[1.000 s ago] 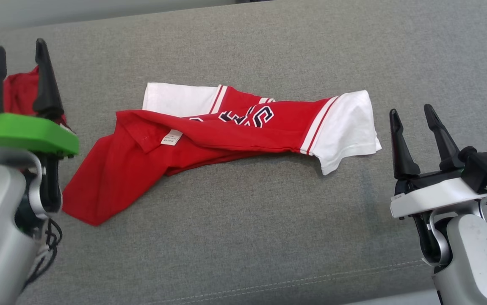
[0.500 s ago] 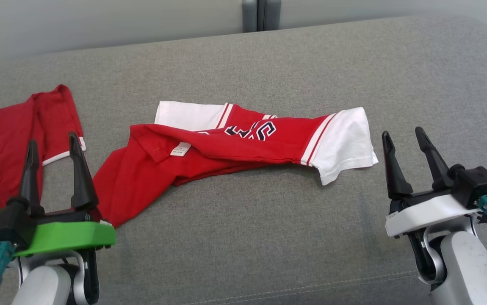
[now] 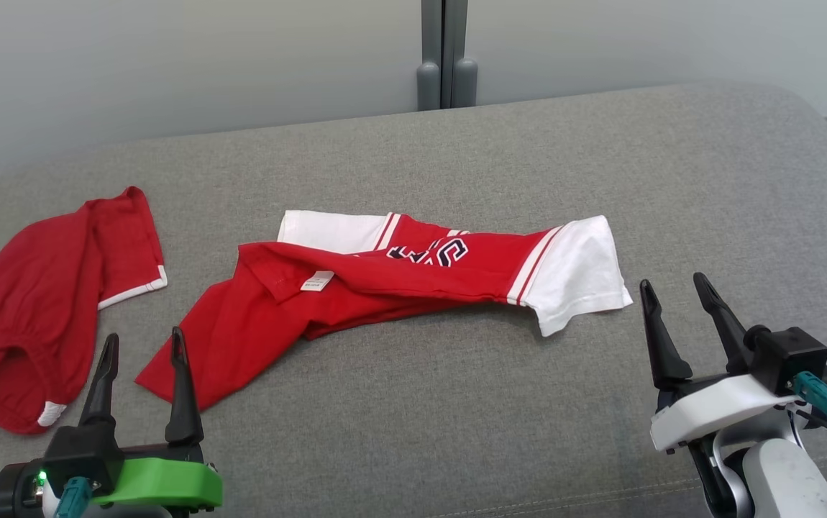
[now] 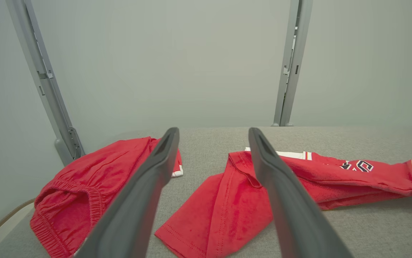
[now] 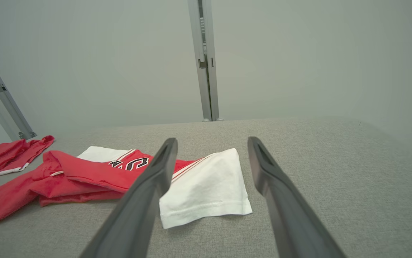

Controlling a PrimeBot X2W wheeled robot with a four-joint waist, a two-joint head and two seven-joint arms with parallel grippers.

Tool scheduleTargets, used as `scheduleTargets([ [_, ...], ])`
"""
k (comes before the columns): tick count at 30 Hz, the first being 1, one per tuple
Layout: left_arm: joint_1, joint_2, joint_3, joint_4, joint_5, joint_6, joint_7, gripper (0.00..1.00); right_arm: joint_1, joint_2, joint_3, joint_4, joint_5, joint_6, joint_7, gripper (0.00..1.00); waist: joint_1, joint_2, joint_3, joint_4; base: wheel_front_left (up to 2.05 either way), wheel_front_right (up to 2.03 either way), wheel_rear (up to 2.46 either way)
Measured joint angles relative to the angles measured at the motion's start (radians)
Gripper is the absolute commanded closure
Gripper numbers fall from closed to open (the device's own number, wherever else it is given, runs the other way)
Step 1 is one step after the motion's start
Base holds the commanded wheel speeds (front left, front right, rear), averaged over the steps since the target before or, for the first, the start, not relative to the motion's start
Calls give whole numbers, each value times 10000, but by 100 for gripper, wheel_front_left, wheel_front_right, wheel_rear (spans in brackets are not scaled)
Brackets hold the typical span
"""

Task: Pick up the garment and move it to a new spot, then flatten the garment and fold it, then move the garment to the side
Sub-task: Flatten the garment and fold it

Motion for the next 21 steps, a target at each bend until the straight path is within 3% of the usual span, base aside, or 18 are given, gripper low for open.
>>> scheduleTargets([
  [21, 143, 142, -173, 6, 372, 35, 236, 0, 638, 52, 153, -451, -267, 0, 456, 0, 0, 0, -269, -50, 0, 0, 0],
])
